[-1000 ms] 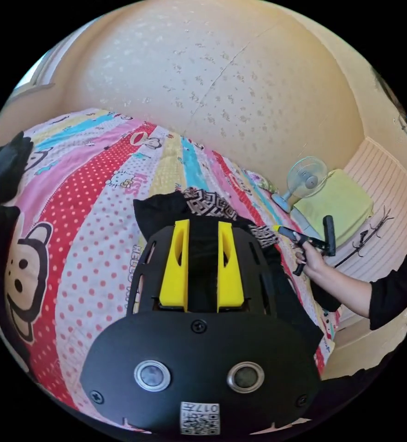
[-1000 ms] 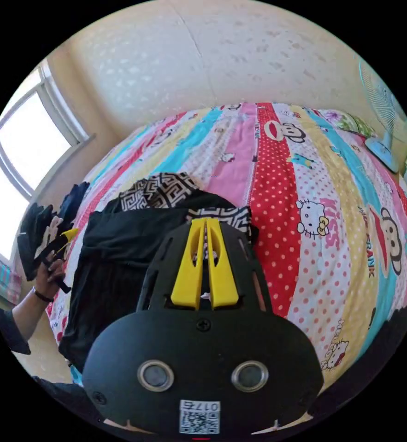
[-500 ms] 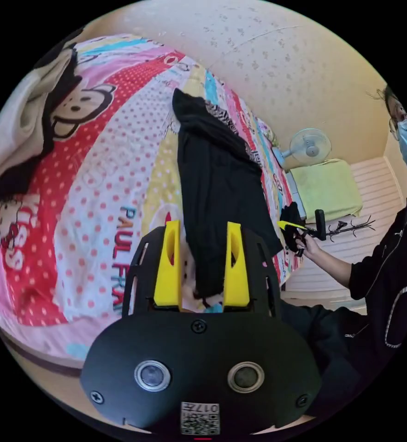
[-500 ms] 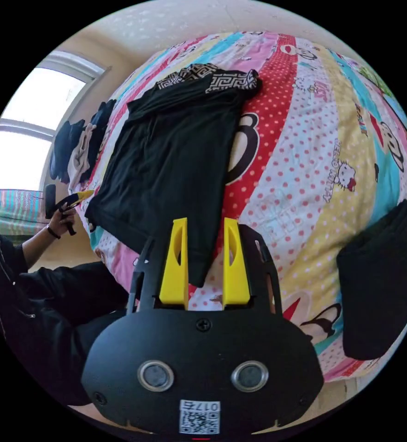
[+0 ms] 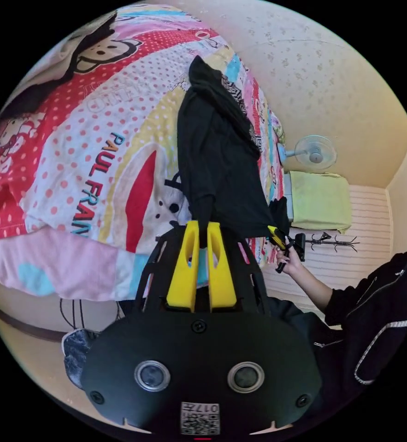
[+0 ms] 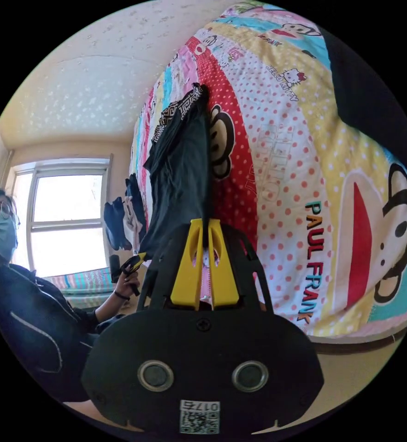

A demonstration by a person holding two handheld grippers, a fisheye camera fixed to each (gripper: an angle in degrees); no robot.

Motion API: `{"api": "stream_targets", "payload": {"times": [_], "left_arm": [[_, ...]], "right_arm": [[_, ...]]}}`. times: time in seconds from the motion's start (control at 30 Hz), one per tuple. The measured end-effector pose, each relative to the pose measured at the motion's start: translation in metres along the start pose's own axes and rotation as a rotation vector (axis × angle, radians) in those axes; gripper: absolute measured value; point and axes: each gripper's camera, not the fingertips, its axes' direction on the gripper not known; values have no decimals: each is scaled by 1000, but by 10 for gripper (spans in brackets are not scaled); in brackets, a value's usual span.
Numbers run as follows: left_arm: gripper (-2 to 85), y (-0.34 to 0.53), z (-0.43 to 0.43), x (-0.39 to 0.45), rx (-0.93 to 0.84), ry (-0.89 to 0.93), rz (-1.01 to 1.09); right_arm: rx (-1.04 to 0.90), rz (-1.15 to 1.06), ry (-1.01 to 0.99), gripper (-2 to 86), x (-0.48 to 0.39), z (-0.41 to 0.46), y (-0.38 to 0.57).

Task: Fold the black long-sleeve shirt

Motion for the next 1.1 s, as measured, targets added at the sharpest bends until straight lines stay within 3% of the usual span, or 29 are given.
{"api": "stream_targets", "payload": {"times": [0.17,0.33,0.47,0.67,0.77,0.9,1.03,1.1], "left_arm": [[6,33,-68,28,21,25,29],[4,114,-92,14,-113,8,-91],[5,140,-92,-11,-94,145,-191],[18,3,-89,-6,163,332,0],[34,-93,-66,-18,212,436,117],[89,-192,-15,-65,304,550,90],[123,-217,-1,-97,408,610,44],[120,-206,-8,-102,445,581,43]], "right_arm": [[-102,-29,-44,24,-25,-57,33],[-286,57,43,22,-17,-83,104],[-14,214,-239,22,6,-101,120],[241,93,-561,27,-1,-66,0],[291,12,-586,33,-1,-33,-83],[282,18,-575,57,21,15,-156],[439,137,-620,64,40,25,-165],[449,88,-593,61,27,17,-158]]}}
